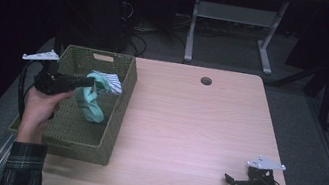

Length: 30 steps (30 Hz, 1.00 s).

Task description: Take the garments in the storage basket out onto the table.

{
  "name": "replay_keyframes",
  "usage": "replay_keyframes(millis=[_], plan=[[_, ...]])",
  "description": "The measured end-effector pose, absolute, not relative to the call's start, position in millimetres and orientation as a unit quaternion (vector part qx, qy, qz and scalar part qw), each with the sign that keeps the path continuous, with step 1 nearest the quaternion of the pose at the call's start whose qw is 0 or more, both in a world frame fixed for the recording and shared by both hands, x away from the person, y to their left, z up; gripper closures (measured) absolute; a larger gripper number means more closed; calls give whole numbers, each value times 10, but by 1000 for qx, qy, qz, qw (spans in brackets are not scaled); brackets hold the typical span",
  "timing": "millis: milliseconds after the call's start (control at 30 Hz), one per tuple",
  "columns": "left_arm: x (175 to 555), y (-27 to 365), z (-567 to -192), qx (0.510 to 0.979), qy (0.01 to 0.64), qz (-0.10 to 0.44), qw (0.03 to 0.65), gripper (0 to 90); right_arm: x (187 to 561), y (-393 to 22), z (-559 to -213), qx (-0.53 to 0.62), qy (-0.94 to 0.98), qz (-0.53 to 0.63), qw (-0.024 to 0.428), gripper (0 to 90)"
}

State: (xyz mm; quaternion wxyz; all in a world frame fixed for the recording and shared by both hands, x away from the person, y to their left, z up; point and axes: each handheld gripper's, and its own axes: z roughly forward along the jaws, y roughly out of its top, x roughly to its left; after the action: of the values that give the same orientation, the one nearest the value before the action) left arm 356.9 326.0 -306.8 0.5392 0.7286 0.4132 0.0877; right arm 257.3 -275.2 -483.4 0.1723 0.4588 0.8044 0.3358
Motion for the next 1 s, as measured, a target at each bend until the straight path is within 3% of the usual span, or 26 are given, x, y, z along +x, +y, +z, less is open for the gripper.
replay_keyframes(millis=[1000], plan=[[3543,2706,-2545,730,325,56,599,824,2575,-2754,-4835,460,803,336,173,0]])
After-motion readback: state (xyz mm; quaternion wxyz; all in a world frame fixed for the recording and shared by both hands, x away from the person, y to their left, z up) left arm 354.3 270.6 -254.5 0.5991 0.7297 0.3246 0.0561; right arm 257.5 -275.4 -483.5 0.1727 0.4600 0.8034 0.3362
